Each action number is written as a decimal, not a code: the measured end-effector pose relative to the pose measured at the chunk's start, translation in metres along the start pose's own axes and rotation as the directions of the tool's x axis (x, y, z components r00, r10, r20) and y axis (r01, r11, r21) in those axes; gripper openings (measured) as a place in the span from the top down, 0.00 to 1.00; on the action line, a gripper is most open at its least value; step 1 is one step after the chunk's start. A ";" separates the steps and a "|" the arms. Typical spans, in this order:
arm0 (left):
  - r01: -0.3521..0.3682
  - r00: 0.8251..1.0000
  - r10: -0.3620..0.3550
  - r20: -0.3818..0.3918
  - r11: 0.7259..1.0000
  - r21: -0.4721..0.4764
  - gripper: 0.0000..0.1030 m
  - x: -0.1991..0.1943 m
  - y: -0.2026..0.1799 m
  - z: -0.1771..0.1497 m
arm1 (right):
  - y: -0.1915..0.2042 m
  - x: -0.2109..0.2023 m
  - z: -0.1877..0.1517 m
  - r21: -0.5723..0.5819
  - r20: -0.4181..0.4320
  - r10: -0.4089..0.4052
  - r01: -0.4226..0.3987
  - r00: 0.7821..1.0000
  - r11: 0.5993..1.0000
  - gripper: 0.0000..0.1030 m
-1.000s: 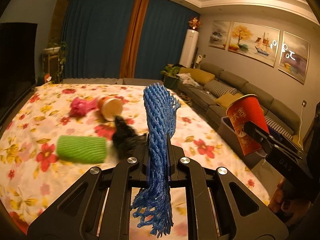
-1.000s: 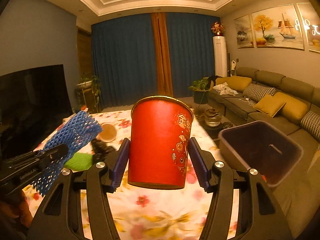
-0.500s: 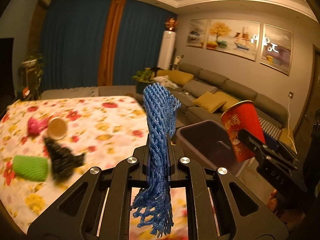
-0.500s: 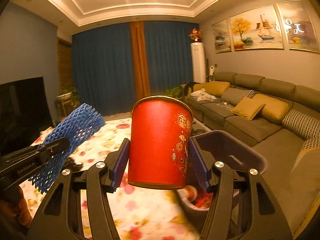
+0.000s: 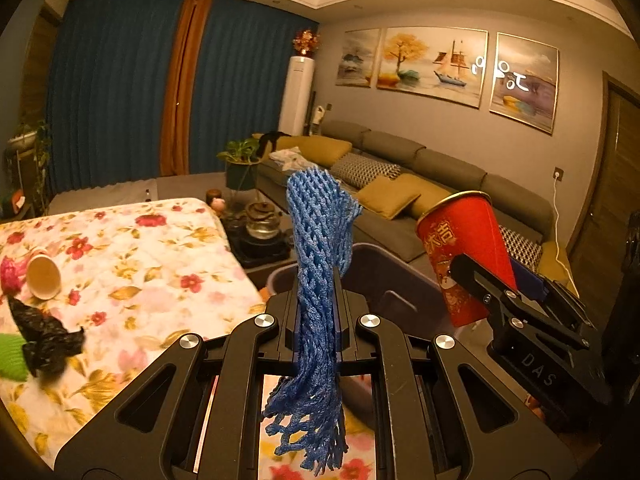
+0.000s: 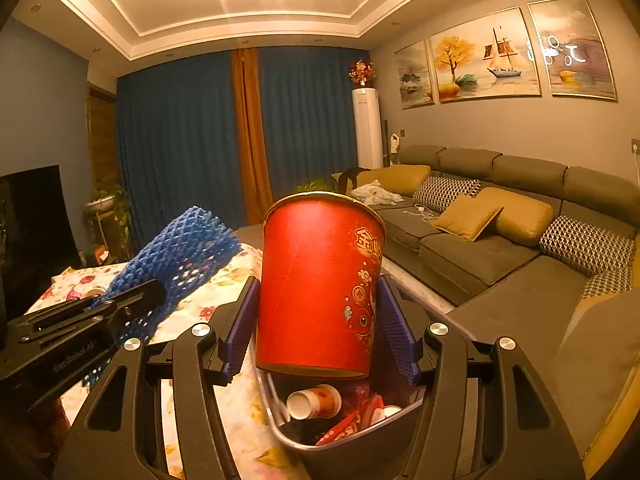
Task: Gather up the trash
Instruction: 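Carry the blue net and red paper cup over the grey bin with both tools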
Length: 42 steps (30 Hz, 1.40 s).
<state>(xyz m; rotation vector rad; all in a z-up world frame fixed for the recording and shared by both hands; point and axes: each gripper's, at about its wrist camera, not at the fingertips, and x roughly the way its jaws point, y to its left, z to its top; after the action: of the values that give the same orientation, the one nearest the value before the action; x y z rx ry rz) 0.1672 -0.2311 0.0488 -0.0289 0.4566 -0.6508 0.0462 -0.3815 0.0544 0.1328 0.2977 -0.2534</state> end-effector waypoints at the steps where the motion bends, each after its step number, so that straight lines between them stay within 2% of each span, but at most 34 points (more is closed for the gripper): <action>1: 0.001 1.000 -0.001 -0.001 1.000 0.001 0.90 0.004 -0.003 0.000 | -0.001 0.002 0.001 -0.001 0.001 -0.003 0.003 1.000 1.000 0.43; 13: 0.016 1.000 -0.016 -0.016 1.000 0.010 0.90 0.035 -0.021 -0.002 | -0.012 0.015 -0.005 0.020 -0.018 -0.008 0.009 1.000 1.000 0.43; 42: 0.010 0.998 -0.010 -0.069 1.000 -0.007 0.90 0.084 -0.027 -0.009 | -0.040 0.048 -0.003 0.041 -0.060 -0.011 0.013 0.998 0.999 0.43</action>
<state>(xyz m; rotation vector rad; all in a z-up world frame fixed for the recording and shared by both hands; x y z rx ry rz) 0.2068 -0.3008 0.0116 -0.0145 0.5257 -0.6615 0.0791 -0.4297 0.0328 0.1802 0.3529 -0.2679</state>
